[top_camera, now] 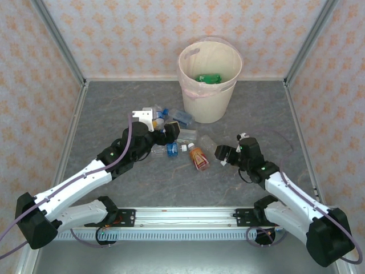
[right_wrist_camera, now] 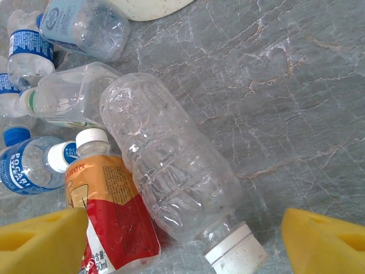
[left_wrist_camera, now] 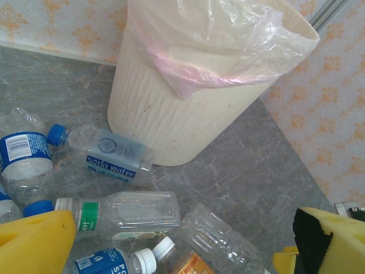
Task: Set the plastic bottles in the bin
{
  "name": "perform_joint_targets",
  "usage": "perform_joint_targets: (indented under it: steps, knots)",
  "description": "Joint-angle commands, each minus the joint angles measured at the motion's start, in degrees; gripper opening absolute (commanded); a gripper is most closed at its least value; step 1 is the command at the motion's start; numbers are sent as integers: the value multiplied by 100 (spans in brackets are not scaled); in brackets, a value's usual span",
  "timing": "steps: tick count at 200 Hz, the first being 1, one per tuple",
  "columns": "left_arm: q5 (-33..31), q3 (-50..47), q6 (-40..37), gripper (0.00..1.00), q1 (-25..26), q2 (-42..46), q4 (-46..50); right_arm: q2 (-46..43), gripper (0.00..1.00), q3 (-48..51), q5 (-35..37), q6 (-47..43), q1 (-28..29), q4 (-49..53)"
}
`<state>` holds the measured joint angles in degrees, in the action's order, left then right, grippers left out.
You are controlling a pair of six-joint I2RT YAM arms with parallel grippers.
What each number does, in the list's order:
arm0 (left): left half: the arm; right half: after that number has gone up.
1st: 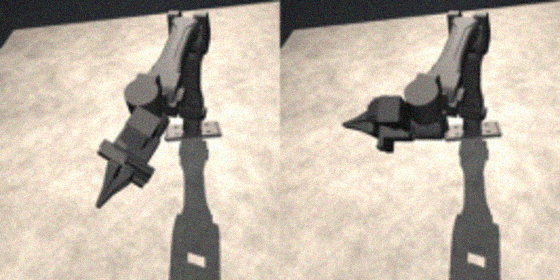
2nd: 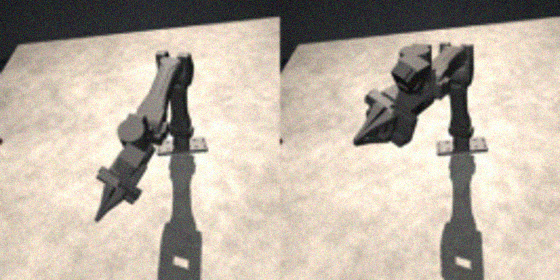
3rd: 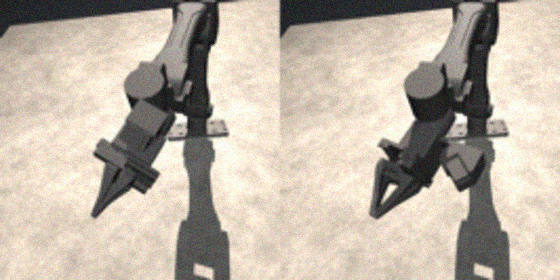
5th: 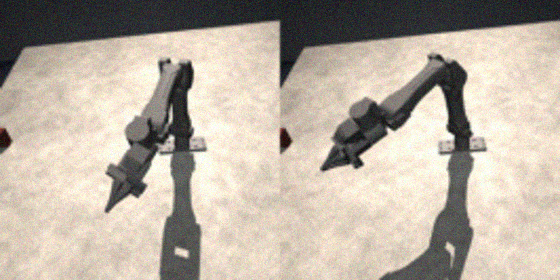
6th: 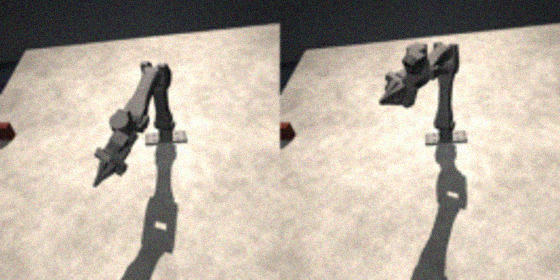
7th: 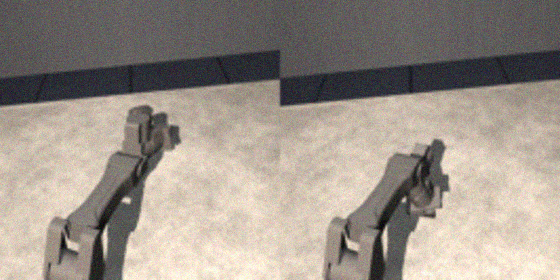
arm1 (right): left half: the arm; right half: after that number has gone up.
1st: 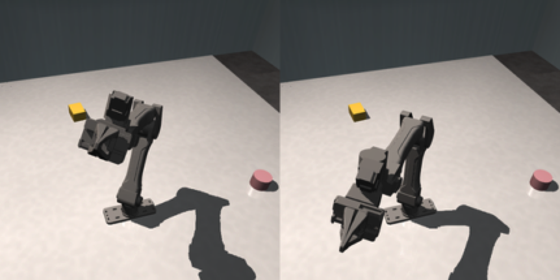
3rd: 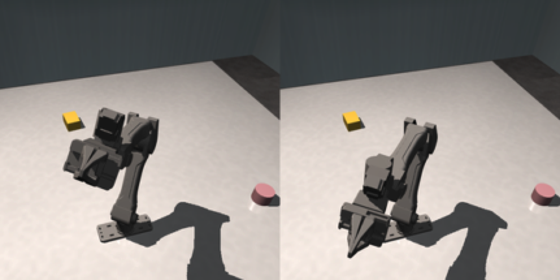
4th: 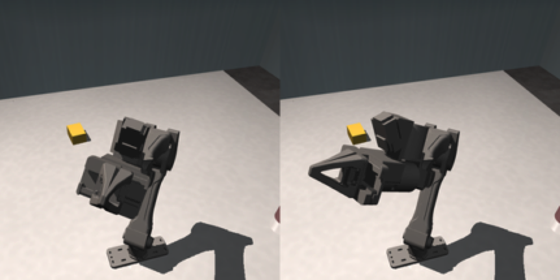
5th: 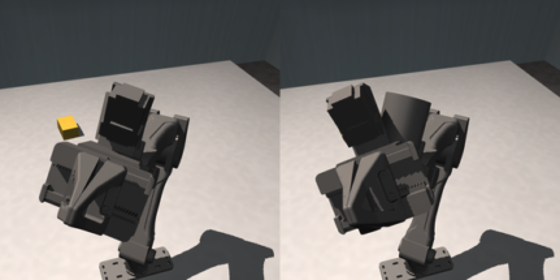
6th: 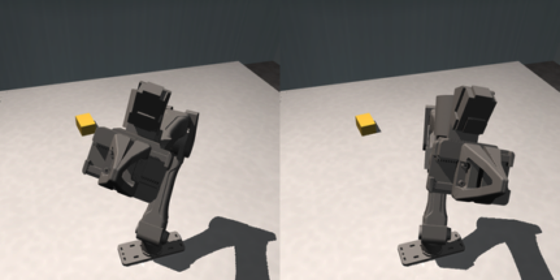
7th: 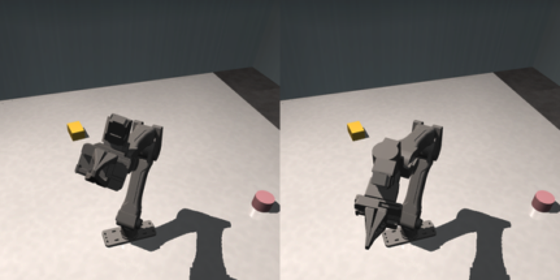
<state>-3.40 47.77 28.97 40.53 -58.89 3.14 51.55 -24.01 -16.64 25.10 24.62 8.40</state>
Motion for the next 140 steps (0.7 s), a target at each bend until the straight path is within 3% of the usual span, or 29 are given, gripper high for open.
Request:
perform_joint_targets:
  steps: [1, 86, 140]
  knots:
    - [94, -55, 47, 99, 34, 1, -252, 241, 88, 63, -109, 40, 41, -439]
    - [154, 115, 135, 99, 33, -139, -193, 1484, 92, -321, 534, -176, 620, -796]
    - [196, 159, 167, 99, 34, -166, -155, 1966, 93, -435, 530, -262, 708, -1004]
